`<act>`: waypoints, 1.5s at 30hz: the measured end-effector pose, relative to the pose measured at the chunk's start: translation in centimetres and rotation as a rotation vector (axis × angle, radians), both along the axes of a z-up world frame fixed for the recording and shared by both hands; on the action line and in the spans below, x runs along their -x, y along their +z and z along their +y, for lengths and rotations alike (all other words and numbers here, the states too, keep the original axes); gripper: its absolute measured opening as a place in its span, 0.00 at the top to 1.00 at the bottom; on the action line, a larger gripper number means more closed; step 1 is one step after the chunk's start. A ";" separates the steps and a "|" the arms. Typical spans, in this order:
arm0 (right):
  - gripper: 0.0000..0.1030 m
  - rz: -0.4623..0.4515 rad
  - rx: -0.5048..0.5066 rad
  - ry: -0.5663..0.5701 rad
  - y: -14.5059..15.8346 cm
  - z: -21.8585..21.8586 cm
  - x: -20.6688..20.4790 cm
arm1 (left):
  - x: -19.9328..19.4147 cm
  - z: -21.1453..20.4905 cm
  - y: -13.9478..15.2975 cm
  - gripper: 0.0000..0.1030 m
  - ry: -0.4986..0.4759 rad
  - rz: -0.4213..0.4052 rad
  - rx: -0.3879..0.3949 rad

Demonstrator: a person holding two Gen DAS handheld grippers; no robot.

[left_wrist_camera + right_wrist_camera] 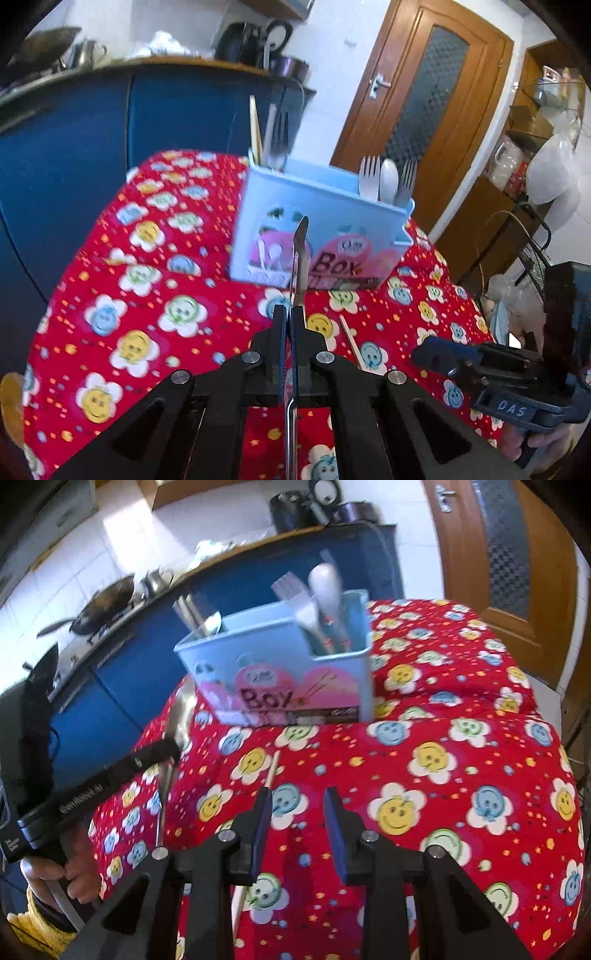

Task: Organize utensils
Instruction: 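Grasp the metal knife with the left tool while the right tool grasps the white chopstick, then carry the knife and white chopstick up and lower them into the box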

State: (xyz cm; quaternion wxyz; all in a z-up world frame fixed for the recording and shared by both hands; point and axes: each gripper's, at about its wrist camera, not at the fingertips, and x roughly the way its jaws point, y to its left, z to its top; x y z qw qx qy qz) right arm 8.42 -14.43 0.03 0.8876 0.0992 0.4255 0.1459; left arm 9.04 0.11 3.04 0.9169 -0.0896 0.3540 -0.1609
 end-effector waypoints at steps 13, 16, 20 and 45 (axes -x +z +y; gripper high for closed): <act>0.74 0.208 0.129 0.145 -1.5 4.6 -2.7 | 1.8 1.9 1.9 0.98 0.030 -0.147 0.008; 0.78 0.249 0.155 0.158 -2.1 5.4 -3.3 | 2.0 2.3 1.9 0.98 0.037 -0.159 0.016; 0.80 0.285 0.178 0.162 -2.4 5.9 -3.9 | 2.1 2.7 1.9 0.98 0.038 -0.170 0.026; 0.94 -0.119 -0.148 0.000 3.1 0.3 0.3 | 1.8 2.2 4.5 0.98 0.058 -0.280 0.087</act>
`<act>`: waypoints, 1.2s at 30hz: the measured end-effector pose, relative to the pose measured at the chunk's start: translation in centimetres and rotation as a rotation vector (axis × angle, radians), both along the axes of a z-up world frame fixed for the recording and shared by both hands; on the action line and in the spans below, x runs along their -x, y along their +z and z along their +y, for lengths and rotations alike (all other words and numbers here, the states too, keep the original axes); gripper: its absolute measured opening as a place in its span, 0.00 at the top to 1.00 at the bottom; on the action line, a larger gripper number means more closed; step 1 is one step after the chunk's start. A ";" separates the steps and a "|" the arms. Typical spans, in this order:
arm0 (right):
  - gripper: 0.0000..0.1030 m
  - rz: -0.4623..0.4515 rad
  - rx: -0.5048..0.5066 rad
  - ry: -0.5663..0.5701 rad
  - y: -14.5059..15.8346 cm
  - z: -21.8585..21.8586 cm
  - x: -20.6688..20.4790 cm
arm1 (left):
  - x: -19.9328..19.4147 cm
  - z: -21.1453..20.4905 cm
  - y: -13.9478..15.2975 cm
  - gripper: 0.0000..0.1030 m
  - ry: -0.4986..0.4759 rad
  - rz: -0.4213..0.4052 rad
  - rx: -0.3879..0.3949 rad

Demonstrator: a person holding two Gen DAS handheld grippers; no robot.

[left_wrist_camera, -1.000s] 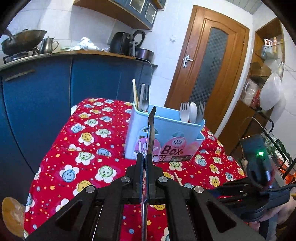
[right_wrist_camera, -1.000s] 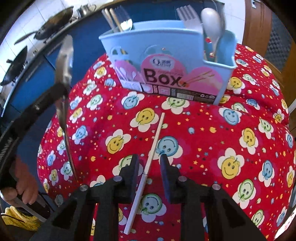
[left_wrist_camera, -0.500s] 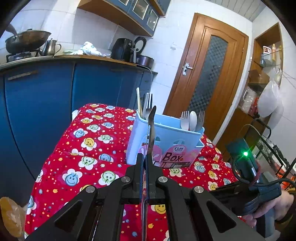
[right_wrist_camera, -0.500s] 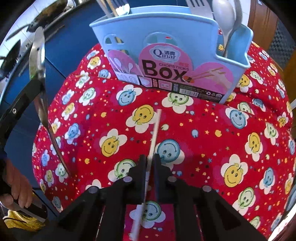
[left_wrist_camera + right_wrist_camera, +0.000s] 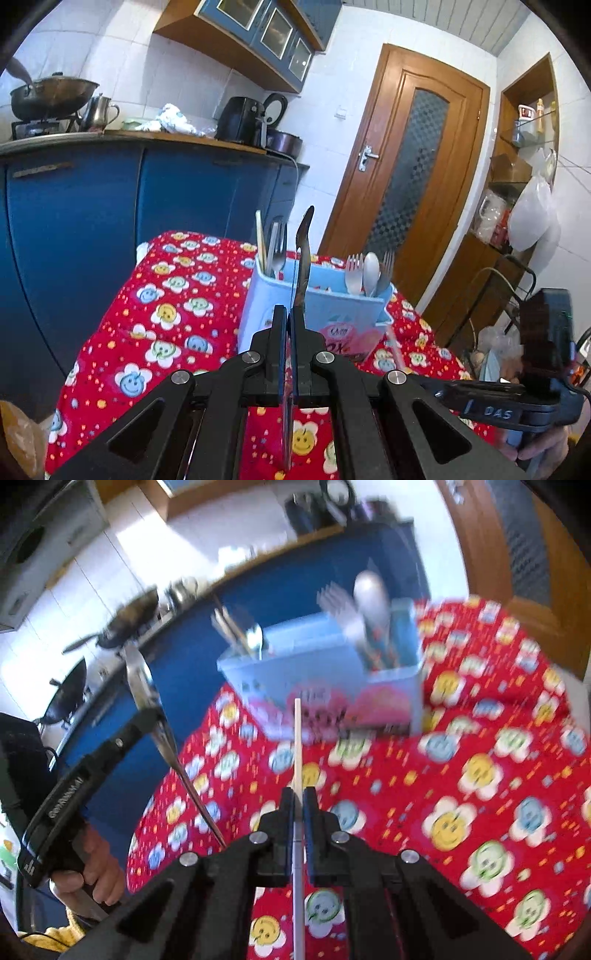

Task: Organize utensils
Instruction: 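Carry the knife and white chopstick up and lower them into the box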

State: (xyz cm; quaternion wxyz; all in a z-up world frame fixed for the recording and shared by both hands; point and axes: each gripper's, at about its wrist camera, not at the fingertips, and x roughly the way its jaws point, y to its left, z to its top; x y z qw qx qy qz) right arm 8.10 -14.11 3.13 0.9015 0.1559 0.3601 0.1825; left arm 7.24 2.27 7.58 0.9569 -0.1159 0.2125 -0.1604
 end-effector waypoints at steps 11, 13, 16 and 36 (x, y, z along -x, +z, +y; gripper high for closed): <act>0.94 -0.193 -0.044 -0.061 2.0 -2.0 -0.5 | -2.9 -0.9 3.9 0.98 0.032 -0.083 0.013; 0.94 -0.212 -0.042 -0.063 2.1 -2.2 -0.7 | -3.5 -1.1 4.9 0.98 0.038 -0.105 0.015; 0.94 -0.236 -0.033 -0.065 2.3 -2.2 -0.7 | -4.5 -1.4 6.7 0.98 0.052 -0.150 0.015; 0.94 -0.438 0.032 -0.121 4.7 -3.2 -4.0 | -10.2 -3.0 5.0 0.98 0.124 -0.191 -0.036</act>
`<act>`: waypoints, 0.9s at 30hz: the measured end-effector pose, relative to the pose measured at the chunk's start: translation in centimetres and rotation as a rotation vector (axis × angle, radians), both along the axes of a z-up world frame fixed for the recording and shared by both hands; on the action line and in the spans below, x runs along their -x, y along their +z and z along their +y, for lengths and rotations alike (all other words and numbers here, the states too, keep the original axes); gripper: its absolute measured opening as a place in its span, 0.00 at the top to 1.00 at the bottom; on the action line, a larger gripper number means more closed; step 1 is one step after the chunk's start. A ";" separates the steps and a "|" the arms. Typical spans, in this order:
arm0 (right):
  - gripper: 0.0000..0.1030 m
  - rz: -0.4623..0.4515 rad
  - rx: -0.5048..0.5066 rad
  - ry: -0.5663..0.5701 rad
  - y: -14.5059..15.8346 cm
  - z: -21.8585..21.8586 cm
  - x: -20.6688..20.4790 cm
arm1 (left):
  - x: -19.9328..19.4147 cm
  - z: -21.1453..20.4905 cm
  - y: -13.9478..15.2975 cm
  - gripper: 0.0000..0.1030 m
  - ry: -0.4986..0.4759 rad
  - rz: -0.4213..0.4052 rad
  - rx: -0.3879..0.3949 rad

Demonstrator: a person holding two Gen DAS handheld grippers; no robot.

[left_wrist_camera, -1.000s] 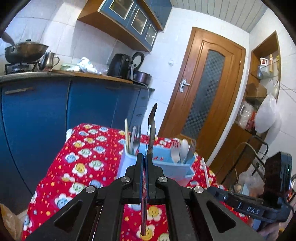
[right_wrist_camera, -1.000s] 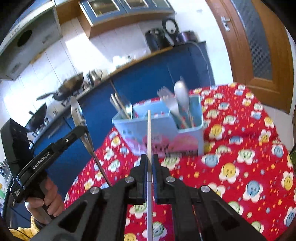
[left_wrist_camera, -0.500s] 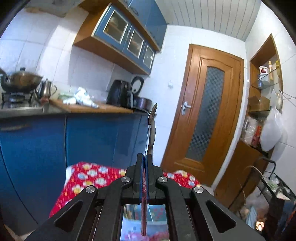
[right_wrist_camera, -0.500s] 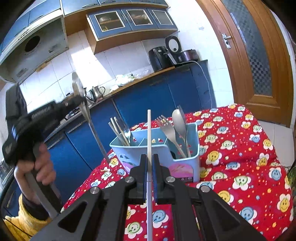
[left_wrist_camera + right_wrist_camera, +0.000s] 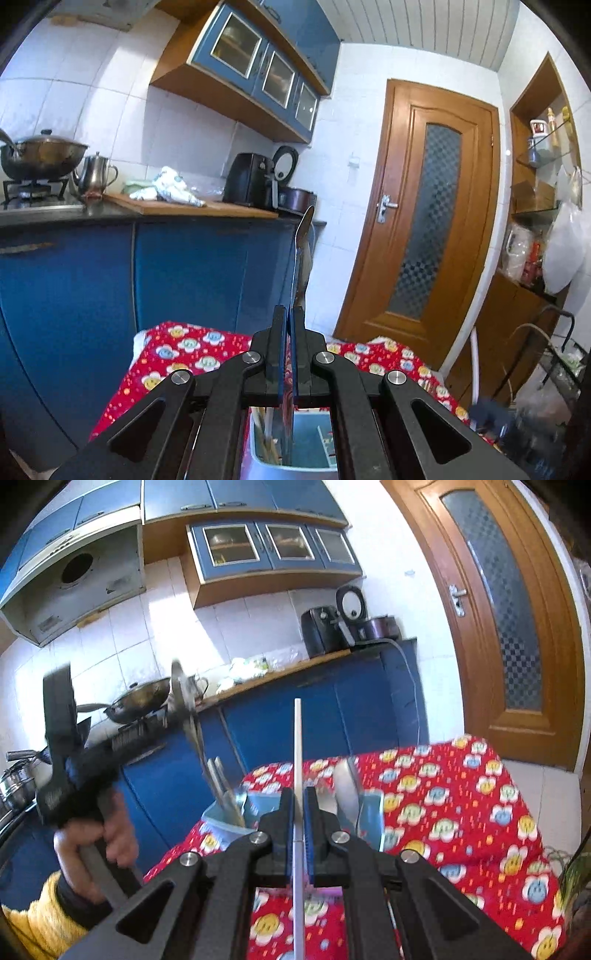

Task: Organize utensils
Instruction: 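Carry the knife and white chopstick up and lower them into the box, then open both tools and withdraw them from the box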

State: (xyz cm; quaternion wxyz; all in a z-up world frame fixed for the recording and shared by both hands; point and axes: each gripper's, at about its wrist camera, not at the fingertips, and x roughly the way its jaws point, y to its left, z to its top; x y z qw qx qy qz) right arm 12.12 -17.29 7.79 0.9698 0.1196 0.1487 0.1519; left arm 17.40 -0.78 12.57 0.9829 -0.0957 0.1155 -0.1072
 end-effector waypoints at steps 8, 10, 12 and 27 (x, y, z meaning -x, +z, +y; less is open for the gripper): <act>0.94 -0.124 0.033 -0.076 0.6 0.4 -3.3 | -0.8 0.2 -2.5 0.98 -0.007 0.042 0.011; 0.94 -0.146 0.037 -0.082 0.5 0.7 -4.3 | -0.8 0.2 -2.9 0.98 -0.009 0.045 0.011; 0.94 -0.168 0.058 -0.090 0.4 1.0 -4.9 | -0.8 0.1 -3.3 0.98 -0.015 0.050 0.012; 0.75 -0.131 0.106 -0.062 -1.3 1.7 -5.0 | -0.2 -0.6 -3.6 0.91 -0.047 0.073 -0.009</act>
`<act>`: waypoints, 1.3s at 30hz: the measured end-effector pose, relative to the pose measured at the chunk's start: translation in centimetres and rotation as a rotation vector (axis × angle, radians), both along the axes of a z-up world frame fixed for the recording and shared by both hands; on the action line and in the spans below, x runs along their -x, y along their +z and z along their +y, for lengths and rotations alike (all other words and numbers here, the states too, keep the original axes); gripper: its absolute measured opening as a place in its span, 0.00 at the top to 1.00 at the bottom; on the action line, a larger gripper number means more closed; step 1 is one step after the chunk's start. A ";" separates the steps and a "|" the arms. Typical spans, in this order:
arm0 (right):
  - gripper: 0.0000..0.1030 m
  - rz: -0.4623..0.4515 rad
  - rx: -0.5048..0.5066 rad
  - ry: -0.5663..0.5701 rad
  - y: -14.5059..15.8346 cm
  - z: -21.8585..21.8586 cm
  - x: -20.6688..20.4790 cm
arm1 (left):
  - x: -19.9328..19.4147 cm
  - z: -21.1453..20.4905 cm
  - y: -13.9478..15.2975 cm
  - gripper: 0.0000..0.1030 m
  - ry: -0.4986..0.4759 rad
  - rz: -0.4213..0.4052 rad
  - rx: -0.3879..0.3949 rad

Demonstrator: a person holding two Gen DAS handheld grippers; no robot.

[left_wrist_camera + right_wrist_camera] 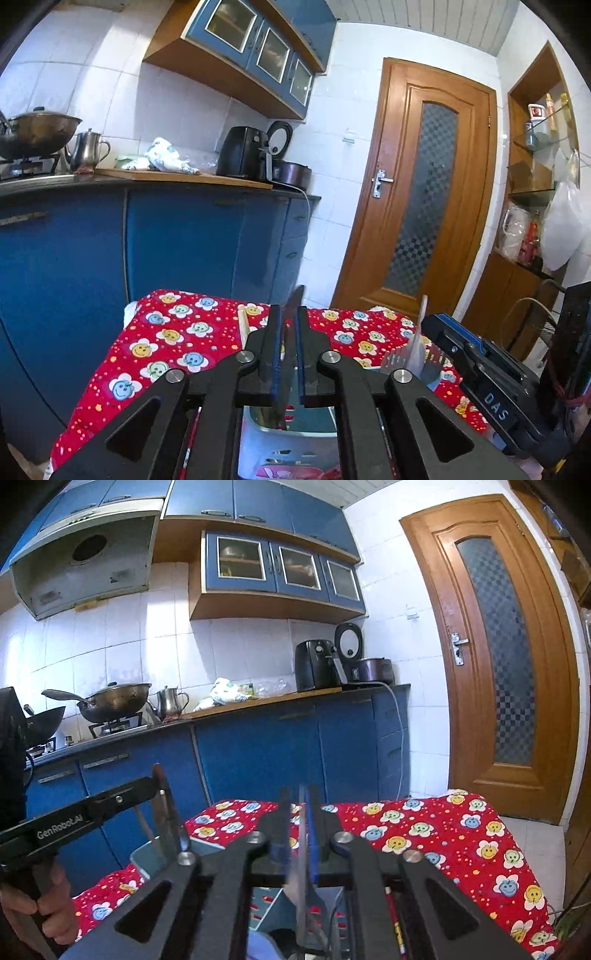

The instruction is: Organize utensils

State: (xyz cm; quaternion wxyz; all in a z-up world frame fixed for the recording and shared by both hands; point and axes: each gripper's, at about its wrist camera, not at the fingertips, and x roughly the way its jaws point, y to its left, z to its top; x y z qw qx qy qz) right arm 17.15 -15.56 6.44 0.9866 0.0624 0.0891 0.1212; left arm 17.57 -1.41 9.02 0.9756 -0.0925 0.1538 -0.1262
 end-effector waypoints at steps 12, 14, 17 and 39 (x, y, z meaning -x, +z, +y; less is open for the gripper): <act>0.64 0.004 -0.030 0.028 2.4 0.5 4.3 | 3.9 0.6 1.7 0.61 -0.006 0.011 -0.029; 0.62 0.027 -0.028 0.027 2.6 0.7 5.1 | 4.7 0.7 1.8 0.54 -0.004 0.010 -0.039; 0.58 0.052 -0.023 0.023 2.6 1.0 6.3 | 5.9 0.7 1.8 0.44 0.001 0.017 -0.055; 0.22 0.235 -0.024 -0.048 -2.7 1.4 14.5 | 13.7 1.0 -3.2 0.30 0.054 0.139 -0.121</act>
